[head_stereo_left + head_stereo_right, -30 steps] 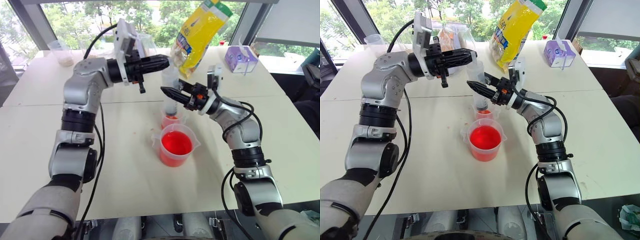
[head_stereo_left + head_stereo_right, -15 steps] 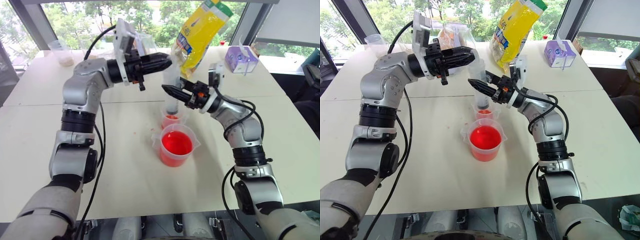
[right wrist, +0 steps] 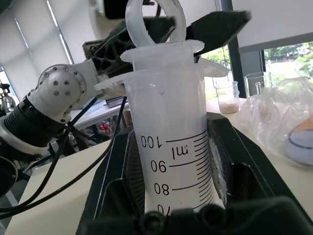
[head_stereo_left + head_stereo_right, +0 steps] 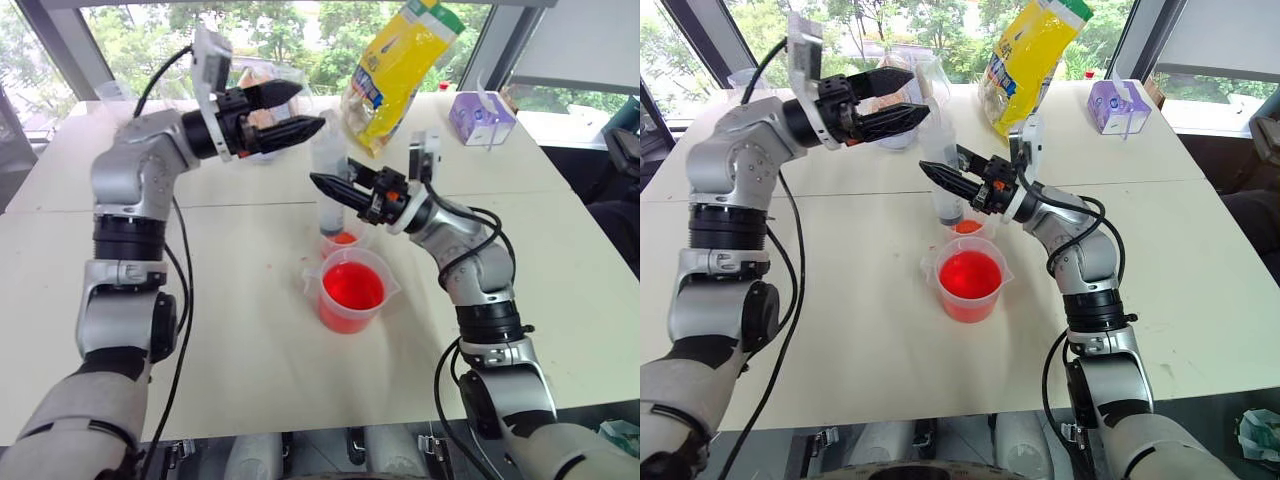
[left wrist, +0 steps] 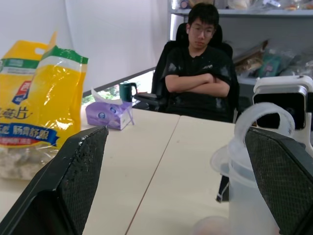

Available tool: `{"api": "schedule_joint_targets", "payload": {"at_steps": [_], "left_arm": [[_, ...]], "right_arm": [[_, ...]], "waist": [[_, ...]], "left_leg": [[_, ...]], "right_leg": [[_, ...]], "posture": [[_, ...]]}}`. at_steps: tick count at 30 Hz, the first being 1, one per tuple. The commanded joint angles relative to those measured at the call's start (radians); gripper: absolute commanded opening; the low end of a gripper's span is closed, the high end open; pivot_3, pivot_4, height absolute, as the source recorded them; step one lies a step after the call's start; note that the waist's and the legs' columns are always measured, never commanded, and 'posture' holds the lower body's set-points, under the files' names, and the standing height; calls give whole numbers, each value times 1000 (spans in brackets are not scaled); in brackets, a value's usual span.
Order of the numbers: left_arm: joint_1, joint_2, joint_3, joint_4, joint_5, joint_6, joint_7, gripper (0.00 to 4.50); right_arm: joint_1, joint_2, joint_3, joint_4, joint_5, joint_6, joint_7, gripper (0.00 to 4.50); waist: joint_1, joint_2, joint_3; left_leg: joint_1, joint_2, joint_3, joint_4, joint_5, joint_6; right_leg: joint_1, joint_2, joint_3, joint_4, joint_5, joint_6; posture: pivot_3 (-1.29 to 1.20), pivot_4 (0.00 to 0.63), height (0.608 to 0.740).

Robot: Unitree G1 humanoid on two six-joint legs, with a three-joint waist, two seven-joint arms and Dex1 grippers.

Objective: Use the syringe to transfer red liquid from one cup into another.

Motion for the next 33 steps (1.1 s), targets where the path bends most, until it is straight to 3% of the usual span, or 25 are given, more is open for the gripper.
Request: {"api": "schedule_joint_targets", "payload": {"at_steps": [1, 10, 13, 21, 25, 33], "left_arm": [[35, 30, 26, -88, -36, 33, 2, 4471], [172, 56, 36, -257, -91, 111, 51, 4471], [200, 56, 38, -293, -108, 126, 70, 4471], [282, 92, 44, -406, -168, 178, 89, 4471], [330, 99, 48, -485, -223, 223, 94, 4471], [378, 102, 31, -555, -248, 250, 127, 4471]], "right_arm": [[-46, -7, -34, -39, 30, -12, -3, 1384], [-158, -72, -120, -72, 87, 101, -119, 1384], [-202, -149, -148, -70, 66, 209, -212, 1384], [-197, -404, -256, -126, 206, 862, -405, 1384], [-120, -539, -123, -119, 135, 1071, -433, 1384], [-61, -514, -70, -25, 60, 1120, -462, 1384]], "waist": [[0, 0, 0], [4, 0, 0], [3, 0, 0], [2, 0, 0], [3, 0, 0], [2, 0, 0]], "left_leg": [[0, 0, 0, 0, 0, 0], [0, 0, 0, 0, 0, 0], [0, 0, 0, 0, 0, 0], [-1, 0, 0, -1, 0, 0], [0, 0, 0, -1, 0, 1], [0, 0, 0, -1, 0, 1]], "right_leg": [[0, 0, 0, 0, 0, 0], [0, -1, 0, 0, 0, 0], [0, -1, 0, 0, 0, 0], [0, -2, 0, -1, 0, 0], [0, -1, 0, -1, 0, -1], [0, 0, 1, -1, 0, 0]], "posture": [[0, 150, 740], [0, 150, 740], [0, 150, 740], [0, 150, 740], [0, 150, 740], [0, 150, 740]]}}
